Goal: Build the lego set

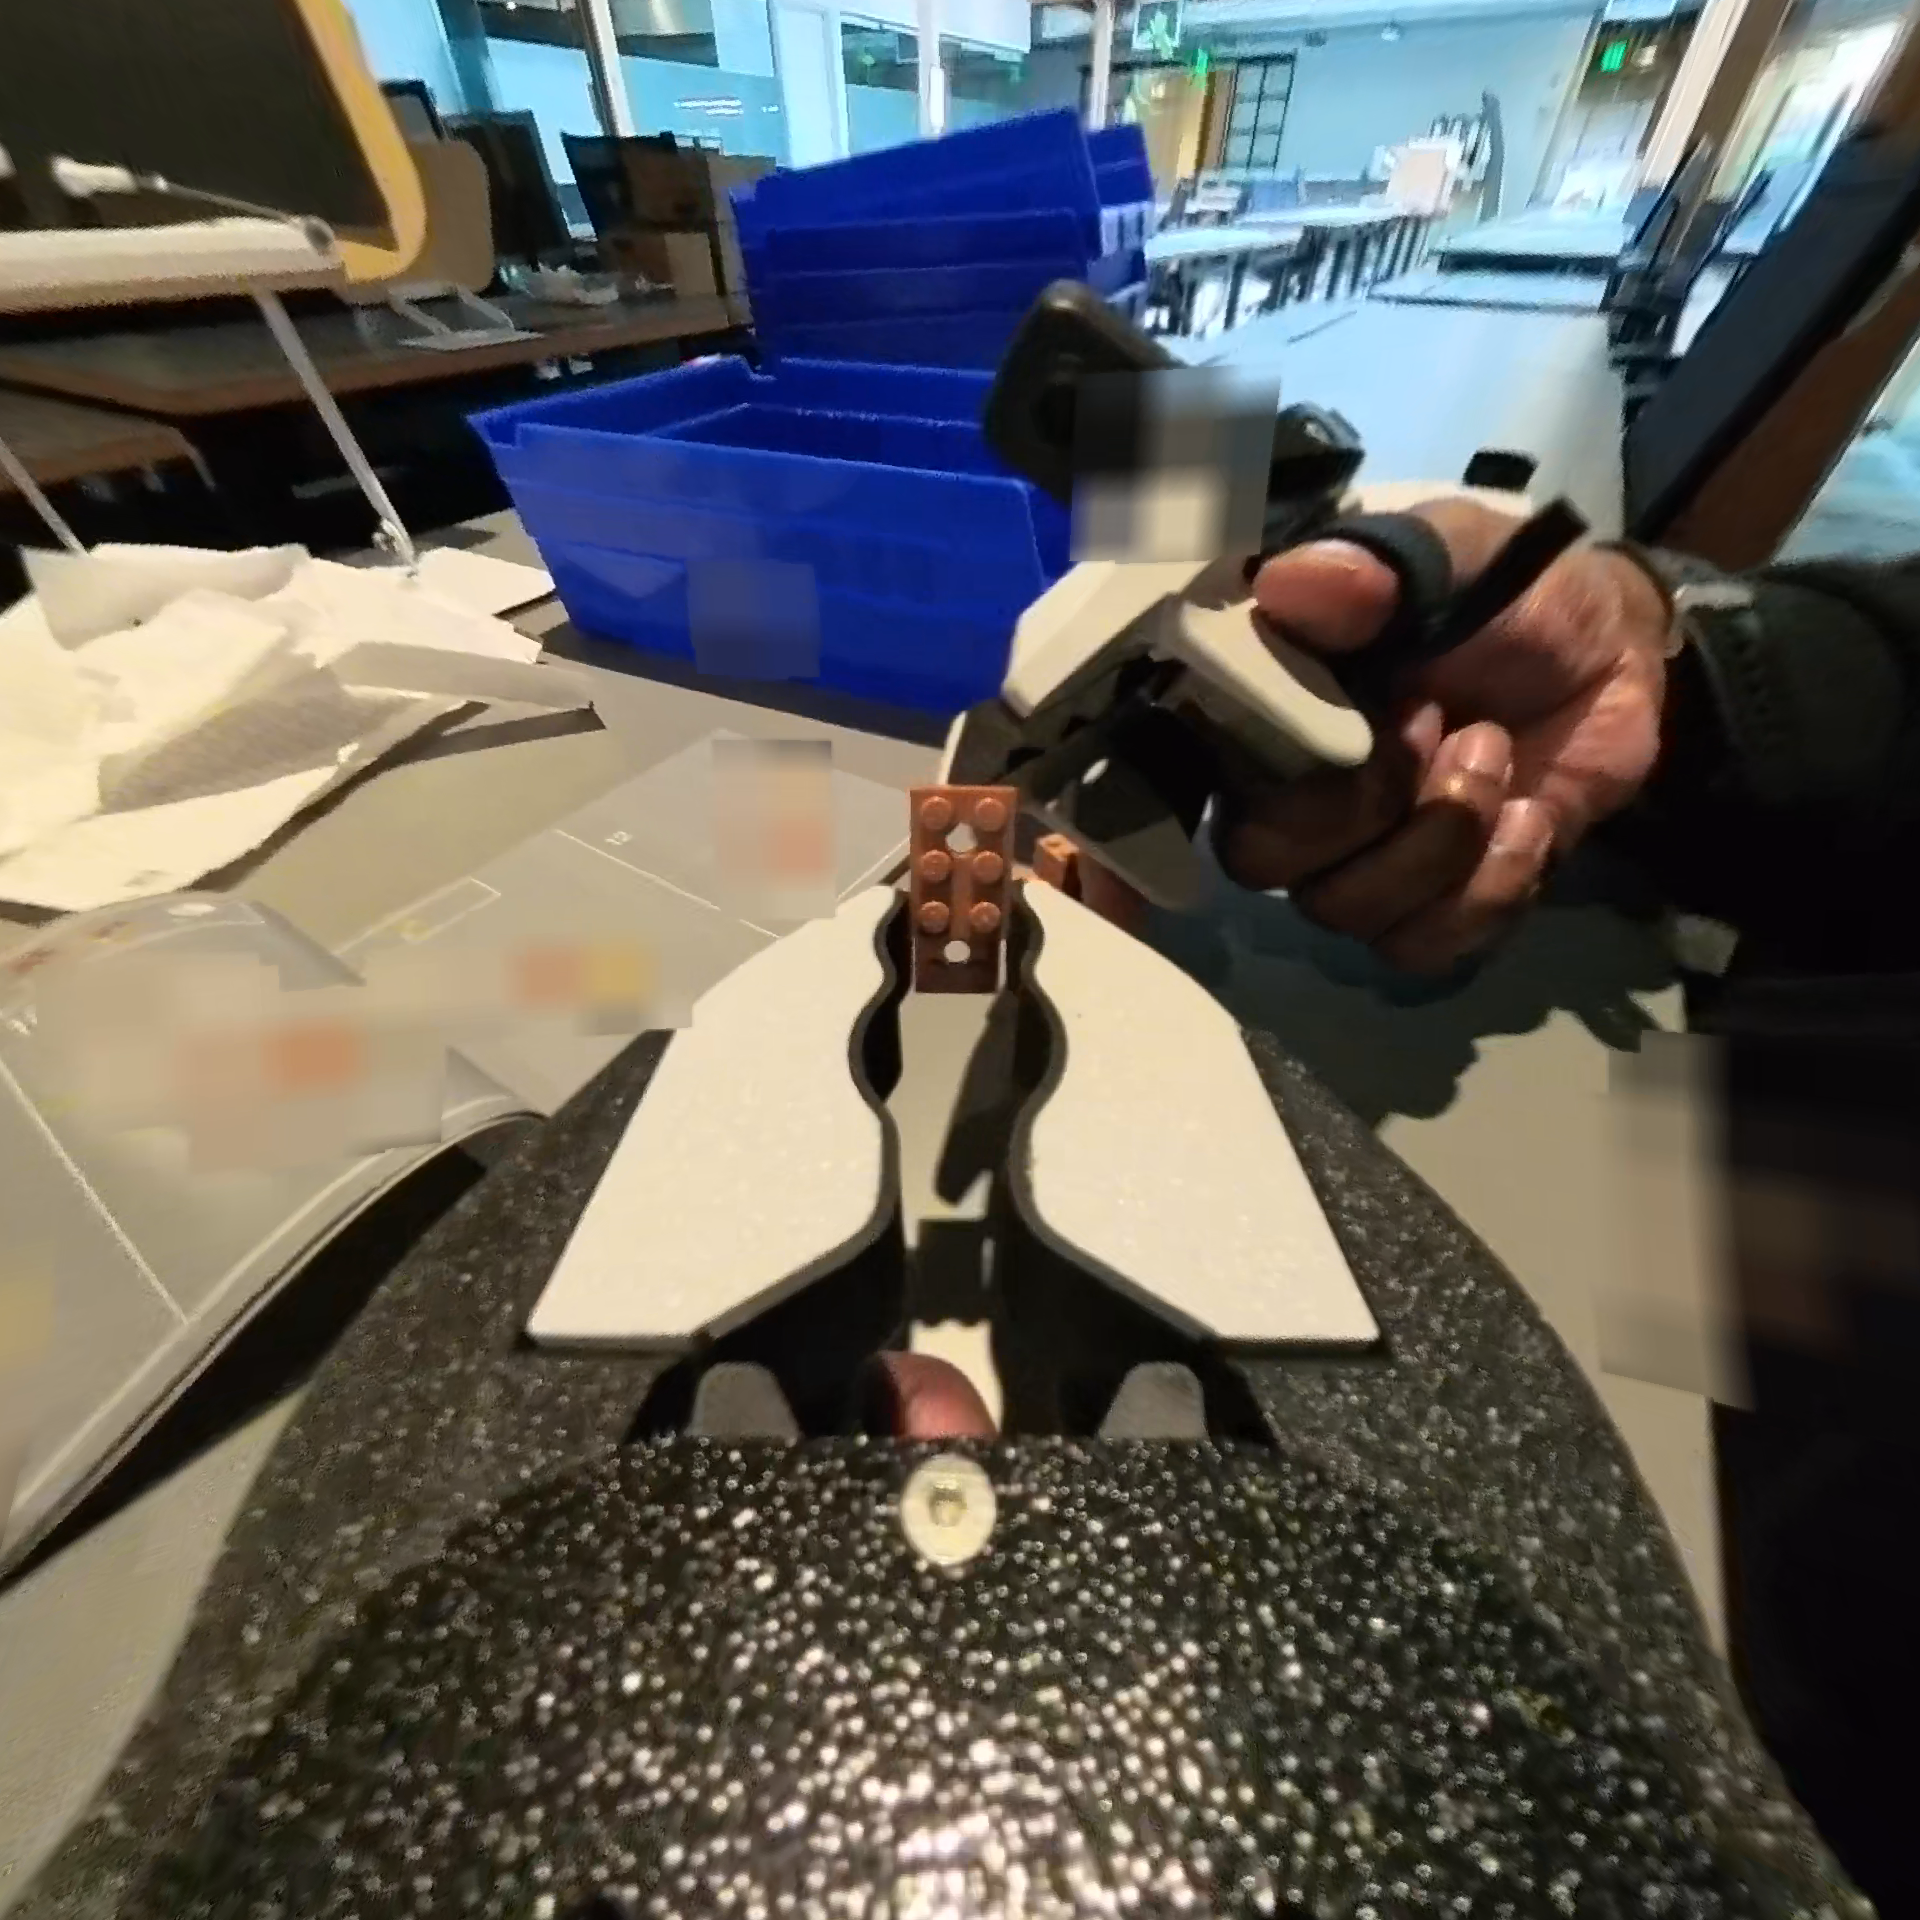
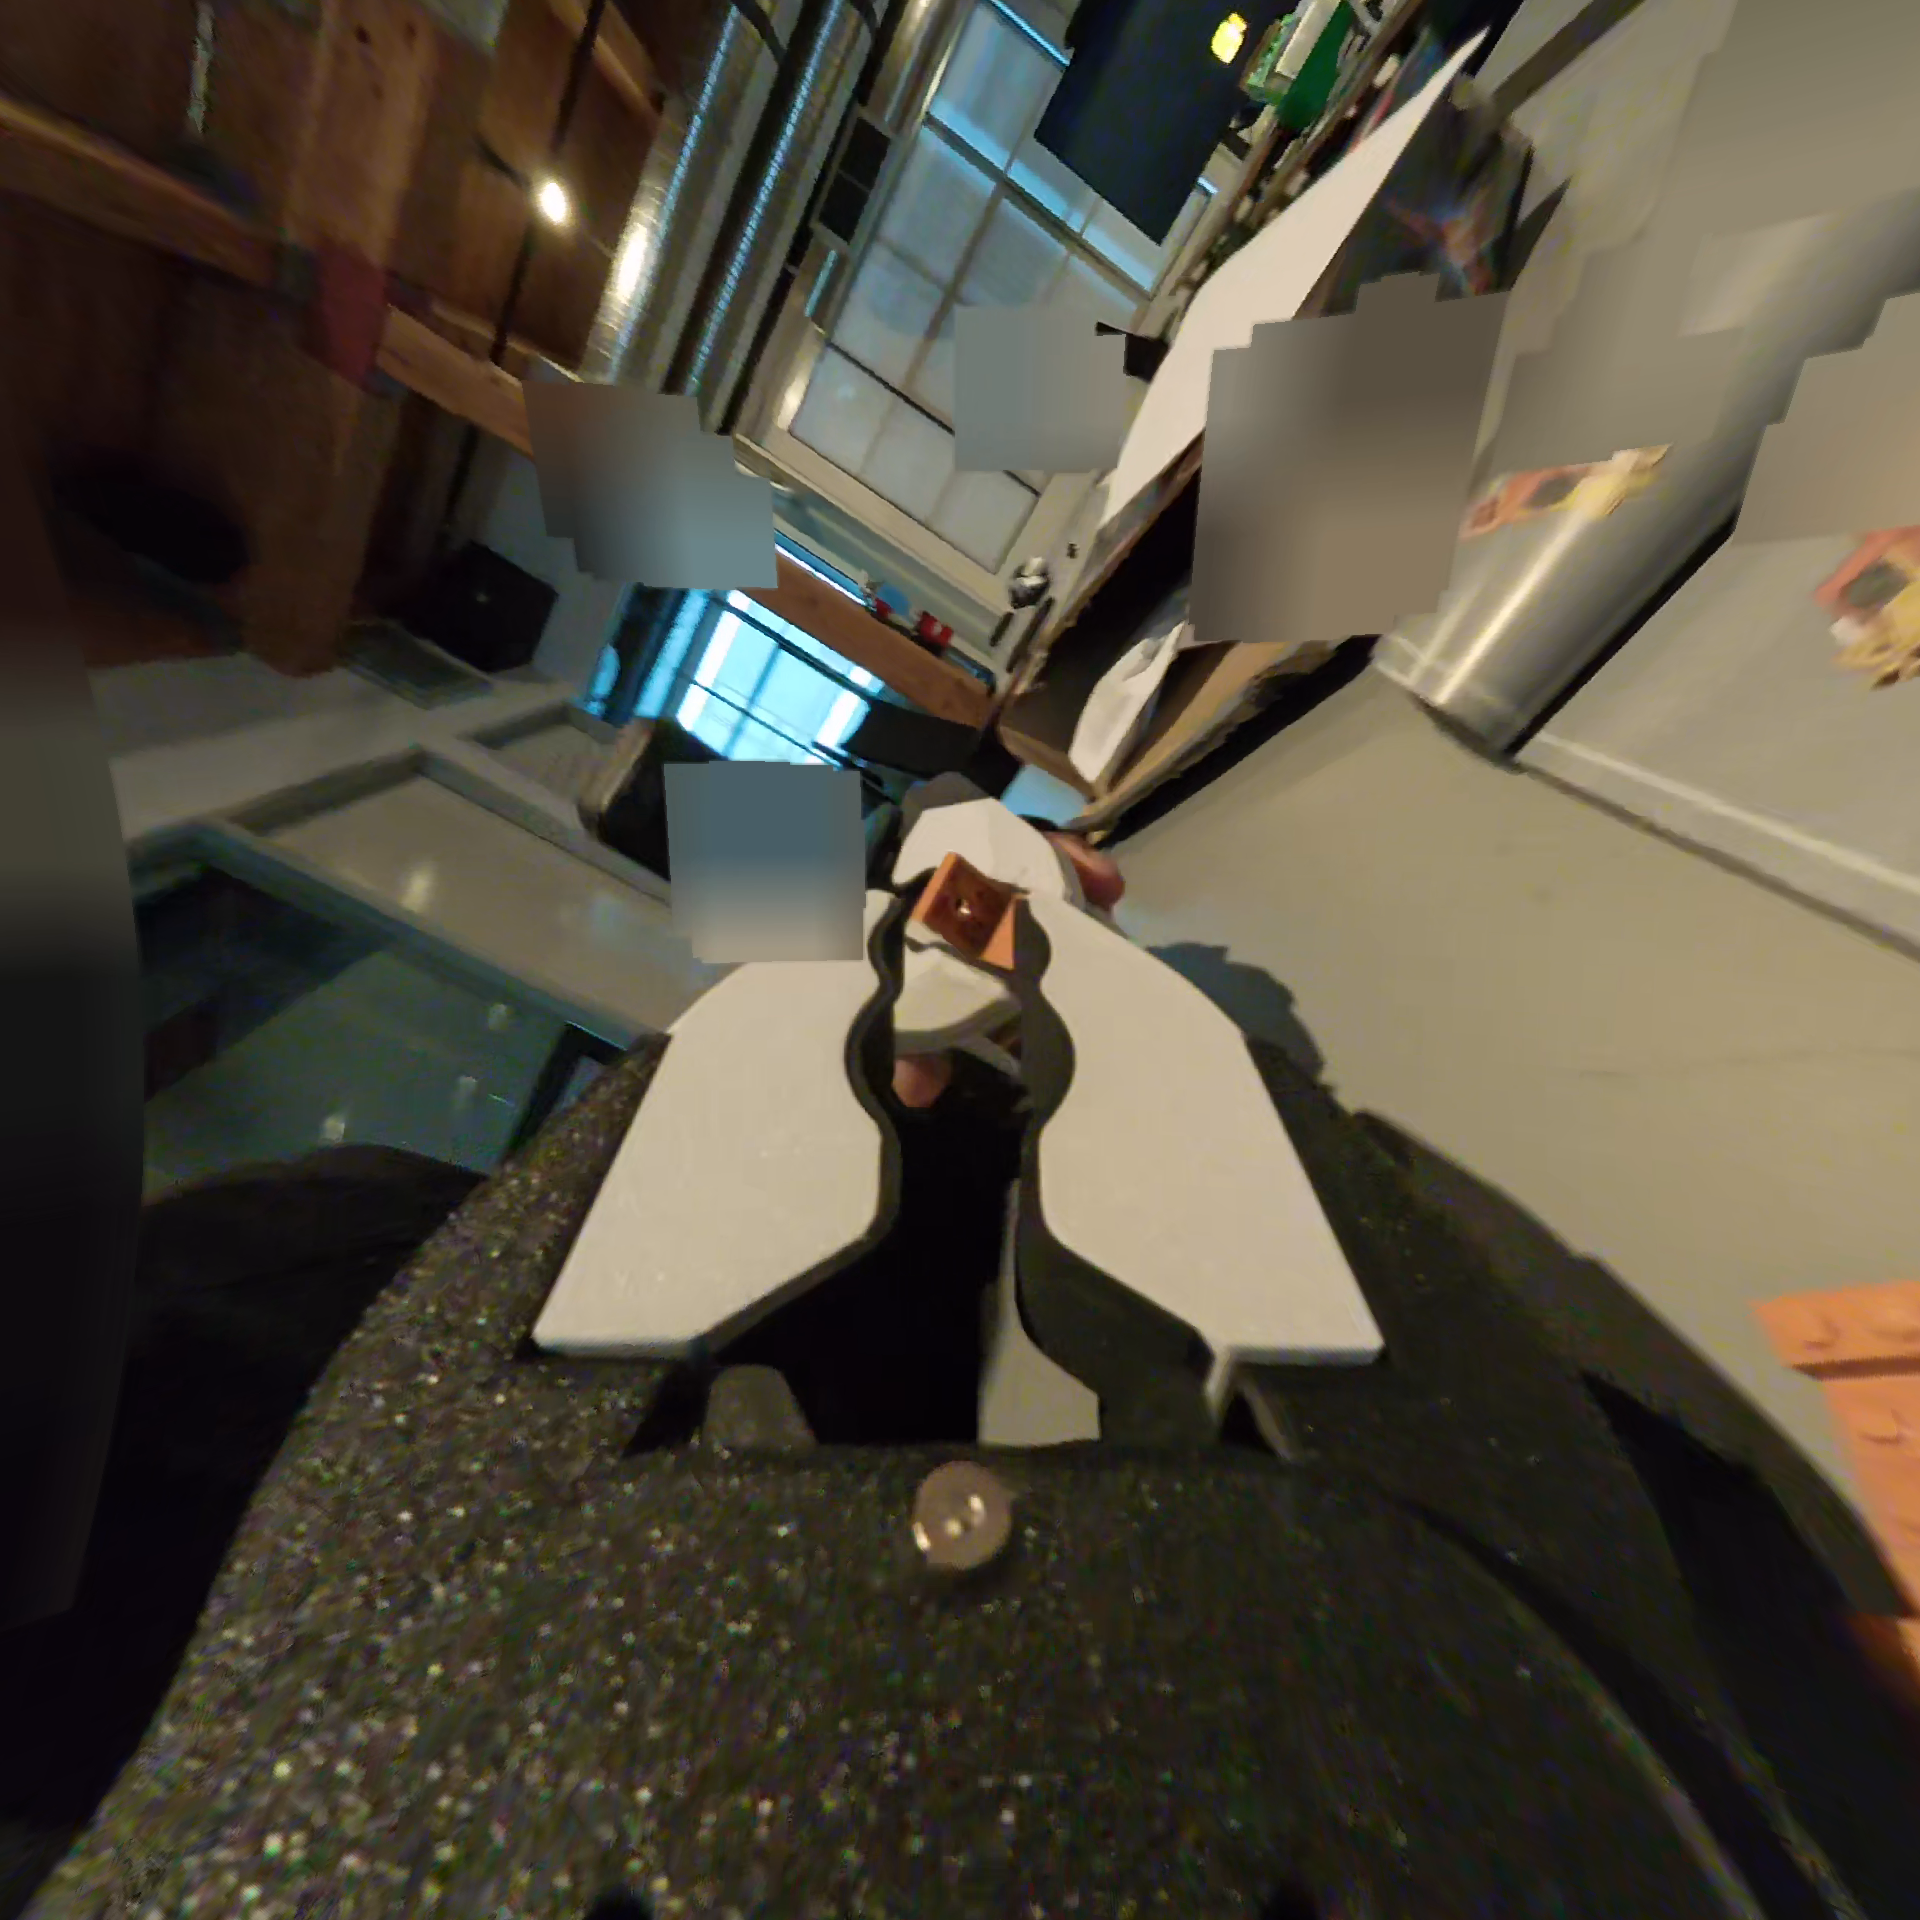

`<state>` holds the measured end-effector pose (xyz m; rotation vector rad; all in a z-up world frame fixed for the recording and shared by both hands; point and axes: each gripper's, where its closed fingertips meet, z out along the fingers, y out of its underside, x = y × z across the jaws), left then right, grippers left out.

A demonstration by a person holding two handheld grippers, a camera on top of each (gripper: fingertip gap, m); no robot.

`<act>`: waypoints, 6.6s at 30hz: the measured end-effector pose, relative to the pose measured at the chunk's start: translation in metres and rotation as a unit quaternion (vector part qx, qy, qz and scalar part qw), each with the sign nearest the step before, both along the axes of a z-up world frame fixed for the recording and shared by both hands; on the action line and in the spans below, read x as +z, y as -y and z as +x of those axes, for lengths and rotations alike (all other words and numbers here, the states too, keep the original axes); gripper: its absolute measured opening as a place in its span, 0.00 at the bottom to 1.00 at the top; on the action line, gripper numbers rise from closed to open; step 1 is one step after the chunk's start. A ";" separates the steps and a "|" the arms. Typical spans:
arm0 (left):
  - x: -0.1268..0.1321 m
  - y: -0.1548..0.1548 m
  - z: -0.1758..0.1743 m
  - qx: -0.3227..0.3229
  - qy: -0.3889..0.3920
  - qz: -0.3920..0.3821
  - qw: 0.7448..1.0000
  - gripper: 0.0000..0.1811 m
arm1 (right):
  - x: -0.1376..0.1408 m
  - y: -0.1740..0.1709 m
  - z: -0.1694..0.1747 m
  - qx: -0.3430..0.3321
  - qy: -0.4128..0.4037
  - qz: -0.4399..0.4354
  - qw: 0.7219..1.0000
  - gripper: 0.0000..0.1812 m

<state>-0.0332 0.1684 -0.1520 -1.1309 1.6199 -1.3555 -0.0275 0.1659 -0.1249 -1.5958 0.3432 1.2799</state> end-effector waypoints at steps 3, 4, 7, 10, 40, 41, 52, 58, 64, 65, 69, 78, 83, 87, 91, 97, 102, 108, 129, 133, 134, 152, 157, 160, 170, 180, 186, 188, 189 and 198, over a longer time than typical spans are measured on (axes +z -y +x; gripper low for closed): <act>0.004 -0.004 -0.003 -0.008 -0.008 -0.064 0.998 0.09 | -0.003 0.003 0.010 -0.016 0.104 0.007 0.994 0.11; 0.005 -0.004 -0.005 -0.016 -0.009 -0.082 0.996 0.09 | -0.002 0.004 0.010 -0.015 0.138 0.015 0.990 0.10; 0.017 0.000 -0.010 -0.052 0.008 -0.152 0.987 0.09 | 0.000 0.007 0.003 0.006 0.220 0.041 0.975 0.08; 0.017 0.001 -0.013 -0.073 -0.009 -0.207 0.975 0.09 | 0.000 0.007 -0.007 0.029 0.277 0.057 0.959 0.08; -0.059 -0.004 -0.034 -0.023 -0.240 0.055 0.969 0.09 | -0.100 0.027 -0.010 0.191 0.593 -0.072 0.779 0.20; -0.059 -0.004 -0.034 -0.023 -0.240 0.056 0.969 0.09 | -0.102 0.026 -0.010 0.190 0.607 -0.069 0.769 0.18; -0.064 -0.003 -0.038 -0.024 -0.256 0.065 0.964 0.09 | -0.091 0.012 -0.001 0.141 0.792 0.061 0.590 0.18; -0.067 0.002 -0.038 -0.032 -0.267 0.062 0.961 0.09 | -0.085 0.012 -0.009 0.117 0.889 0.219 0.384 0.18; -0.072 0.005 -0.040 -0.036 -0.283 0.078 0.955 0.09 | -0.091 0.019 -0.010 0.125 0.877 0.274 0.373 0.18; -0.073 0.005 -0.039 -0.036 -0.286 0.081 0.954 0.09 | -0.091 0.020 -0.009 0.124 0.876 0.279 0.373 0.18; -0.075 0.010 -0.038 -0.041 -0.288 0.083 0.953 0.09 | -0.093 0.026 -0.009 0.136 0.867 0.280 0.390 0.18; -0.075 0.018 -0.035 -0.048 -0.289 0.088 0.952 0.09 | -0.090 0.033 -0.005 0.138 0.857 0.265 0.421 0.24; -0.075 0.018 -0.035 -0.046 -0.289 0.089 0.952 0.09 | -0.087 0.039 -0.002 0.130 0.859 0.255 0.425 0.26; -0.075 0.018 -0.035 -0.044 -0.289 0.087 0.952 0.09 | -0.082 0.044 0.003 0.119 0.846 0.237 0.462 0.26; -0.075 0.017 -0.035 -0.041 -0.290 0.083 0.953 0.09 | -0.075 0.044 0.007 0.101 0.819 0.200 0.528 0.24; -0.075 0.017 -0.035 -0.030 -0.293 0.075 0.953 0.09 | -0.084 0.041 0.012 0.111 0.780 0.140 0.599 0.32; -0.074 0.016 -0.036 -0.017 -0.297 0.073 0.952 0.09 | -0.084 0.045 0.011 0.120 0.746 0.122 0.643 0.35; -0.075 0.019 -0.037 0.000 -0.299 0.062 0.952 0.09 | -0.088 0.047 0.007 0.132 0.730 0.107 0.662 0.36; -0.078 0.030 -0.033 0.010 -0.337 0.105 0.936 0.09 | -0.098 0.038 -0.007 0.110 0.720 0.061 0.682 0.26; -0.080 0.030 -0.031 0.012 -0.346 0.116 0.931 0.09 | -0.099 0.033 -0.007 0.113 0.719 0.051 0.684 0.23; -0.082 0.029 -0.031 0.012 -0.349 0.118 0.930 0.09 | -0.100 0.033 -0.008 0.118 0.714 0.050 0.688 0.21; -0.081 0.034 -0.027 -0.011 -0.322 0.090 0.942 0.09 | -0.102 0.034 -0.009 0.126 0.667 0.020 0.734 0.14; -0.086 0.034 -0.026 -0.008 -0.325 0.090 0.942 0.10 | -0.101 0.034 -0.010 0.124 0.658 0.016 0.743 0.13; -0.086 0.034 -0.025 -0.008 -0.320 0.086 0.943 0.10 | -0.101 0.034 -0.010 0.124 0.658 0.018 0.743 0.13; -0.086 0.033 -0.025 -0.020 -0.304 0.123 0.945 0.09 | -0.099 0.034 -0.010 0.130 0.652 0.029 0.746 0.12; -0.086 0.029 -0.022 -0.030 -0.279 0.156 0.947 0.10 | -0.099 0.033 -0.008 0.133 0.643 0.026 0.754 0.11; -0.085 0.027 -0.021 -0.044 -0.264 0.171 0.948 0.12 | -0.099 0.033 -0.009 0.140 0.634 0.023 0.760 0.11; -0.085 0.026 -0.020 -0.046 -0.260 0.174 0.949 0.12 | -0.098 0.033 -0.009 0.139 0.632 0.023 0.762 0.11; -0.084 0.027 -0.020 -0.048 -0.258 0.170 0.950 0.13 | -0.098 0.033 -0.009 0.139 0.631 0.023 0.763 0.11; -0.083 0.031 -0.019 -0.068 -0.249 0.147 0.955 0.12 | -0.100 0.032 -0.010 0.145 0.632 0.022 0.761 0.11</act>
